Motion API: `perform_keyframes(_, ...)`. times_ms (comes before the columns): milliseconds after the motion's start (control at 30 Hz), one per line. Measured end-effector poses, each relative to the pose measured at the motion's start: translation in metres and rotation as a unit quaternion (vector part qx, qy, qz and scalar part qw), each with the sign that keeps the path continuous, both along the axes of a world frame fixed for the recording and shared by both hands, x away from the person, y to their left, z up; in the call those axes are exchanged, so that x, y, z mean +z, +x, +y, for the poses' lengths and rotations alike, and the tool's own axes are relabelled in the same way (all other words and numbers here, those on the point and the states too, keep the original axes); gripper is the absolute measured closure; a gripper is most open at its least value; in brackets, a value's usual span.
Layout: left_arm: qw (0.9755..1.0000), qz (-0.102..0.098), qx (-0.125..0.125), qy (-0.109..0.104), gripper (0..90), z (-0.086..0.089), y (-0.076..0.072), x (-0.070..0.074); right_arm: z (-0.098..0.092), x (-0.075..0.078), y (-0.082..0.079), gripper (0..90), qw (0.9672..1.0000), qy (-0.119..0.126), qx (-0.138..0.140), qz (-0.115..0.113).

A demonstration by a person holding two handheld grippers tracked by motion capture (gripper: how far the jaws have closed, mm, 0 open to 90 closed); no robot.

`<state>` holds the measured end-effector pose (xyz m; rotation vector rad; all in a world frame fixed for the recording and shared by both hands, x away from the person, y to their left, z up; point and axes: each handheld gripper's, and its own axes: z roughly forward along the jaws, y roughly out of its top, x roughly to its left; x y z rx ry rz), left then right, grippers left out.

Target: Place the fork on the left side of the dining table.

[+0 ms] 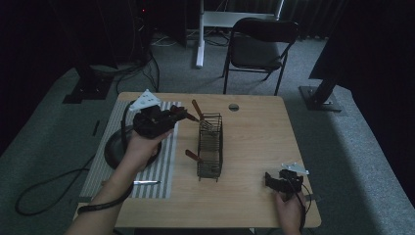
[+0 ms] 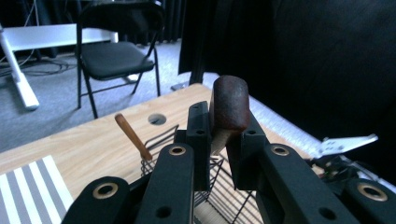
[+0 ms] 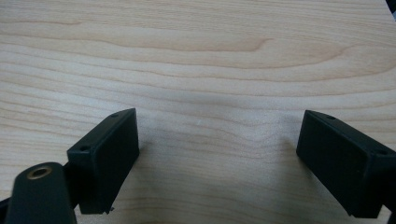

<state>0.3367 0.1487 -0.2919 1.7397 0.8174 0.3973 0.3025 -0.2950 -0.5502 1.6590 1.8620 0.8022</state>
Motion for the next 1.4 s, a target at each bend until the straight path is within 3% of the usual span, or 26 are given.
perform_keyframes(133, 0.9998, -0.014, 0.013, -0.008, 80.3, 0.016, -0.003, 0.011, 0.000, 0.000, 0.000, 12.5, 1.0000, 0.001, -0.001, 0.001)
perform_keyframes(167, 0.9994, -0.020, 0.026, -0.007, 80.2, 0.025, -0.004, 0.015, 0.000, 0.000, 0.000, 12.5, 1.0000, 0.001, -0.001, 0.001)
perform_keyframes(267, 0.9991, -0.018, 0.038, -0.009, 80.2, 0.036, -0.003, 0.017, 0.000, 0.000, 0.000, 12.5, 1.0000, 0.001, -0.001, 0.001)
perform_keyframes(433, 0.9969, 0.002, 0.078, -0.011, 80.2, 0.066, 0.007, 0.006, 0.000, 0.000, 0.000, 12.5, 1.0000, 0.001, -0.001, 0.000)
perform_keyframes(600, 0.9946, 0.019, 0.102, -0.005, 80.2, 0.080, 0.017, -0.008, 0.000, 0.000, 0.000, 12.5, 1.0000, 0.001, -0.001, 0.000)
perform_keyframes(633, 0.9929, 0.032, 0.114, -0.003, 80.3, 0.085, 0.024, -0.018, 0.000, 0.000, 0.000, 12.5, 1.0000, 0.001, -0.001, 0.000)
perform_keyframes(667, 0.9929, 0.032, 0.114, -0.003, 80.3, 0.085, 0.024, -0.018, 0.000, 0.000, 0.000, 12.5, 1.0000, 0.001, -0.001, -0.001)
perform_keyframes(700, 0.9908, 0.046, 0.128, 0.005, 80.2, 0.089, 0.031, -0.028, 0.000, 0.000, 0.000, 12.5, 1.0000, 0.001, -0.001, -0.001)
perform_keyframes(733, 0.9908, 0.046, 0.128, 0.005, 80.3, 0.089, 0.031, -0.028, 0.000, 0.000, 0.000, 12.5, 1.0000, 0.001, -0.001, -0.001)
perform_keyframes(767, 0.9883, 0.056, 0.140, 0.020, 80.3, 0.091, 0.039, -0.037, 0.000, 0.000, 0.000, 12.5, 1.0000, 0.001, -0.001, -0.001)
perform_keyframes(800, 0.9883, 0.056, 0.140, 0.020, 80.3, 0.091, 0.039, -0.037, 0.000, 0.000, 0.000, 12.5, 1.0000, 0.000, 0.000, -0.001)
perform_keyframes(833, 0.9861, 0.065, 0.151, 0.026, 80.3, 0.094, 0.047, -0.045, 0.000, 0.000, 0.000, 12.5, 1.0000, 0.000, 0.000, -0.001)
perform_keyframes(867, 0.9861, 0.065, 0.151, 0.026, 80.3, 0.094, 0.047, -0.045, 0.000, 0.000, 0.000, 12.5, 1.0000, 0.000, -0.001, -0.001)
perform_keyframes(900, 0.9839, 0.074, 0.161, 0.024, 80.3, 0.098, 0.055, -0.050, 0.000, 0.000, 0.000, 12.5, 1.0000, 0.001, -0.001, 0.000)
perform_keyframes(1033, 0.9811, 0.087, 0.173, -0.003, 80.3, 0.106, 0.071, -0.056, 0.000, 0.000, 0.000, 12.5, 1.0000, 0.001, -0.001, 0.000)
perform_keyframes(1067, 0.9811, 0.087, 0.173, -0.003, 80.3, 0.106, 0.071, -0.056, 0.000, 0.000, 0.000, 12.5, 1.0000, 0.001, -0.001, 0.000)
perform_keyframes(1100, 0.9788, 0.093, 0.182, -0.004, 80.3, 0.109, 0.080, -0.059, 0.000, 0.000, 0.000, 12.5, 1.0000, 0.001, -0.001, 0.000)
perform_keyframes(1267, 0.9760, 0.112, 0.187, -0.007, 80.4, 0.115, 0.099, -0.068, 0.000, 0.000, 0.000, 12.5, 1.0000, 0.001, -0.001, 0.000)
perform_keyframes(1300, 0.9735, 0.126, 0.191, -0.007, 80.4, 0.119, 0.108, -0.073, 0.000, 0.000, 0.000, 12.5, 1.0000, 0.001, -0.001, 0.000)
perform_keyframes(1333, 0.9735, 0.126, 0.191, -0.007, 80.3, 0.119, 0.108, -0.073, 0.000, 0.000, 0.000, 12.5, 1.0000, 0.001, -0.001, 0.000)
perform_keyframes(1367, 0.9706, 0.138, 0.196, -0.022, 80.3, 0.124, 0.115, -0.080, 0.000, 0.000, 0.000, 12.5, 1.0000, 0.001, -0.001, 0.000)
perform_keyframes(1400, 0.9706, 0.138, 0.196, -0.022, 80.3, 0.124, 0.115, -0.080, 0.000, 0.000, 0.000, 12.5, 1.0000, 0.001, -0.001, 0.000)
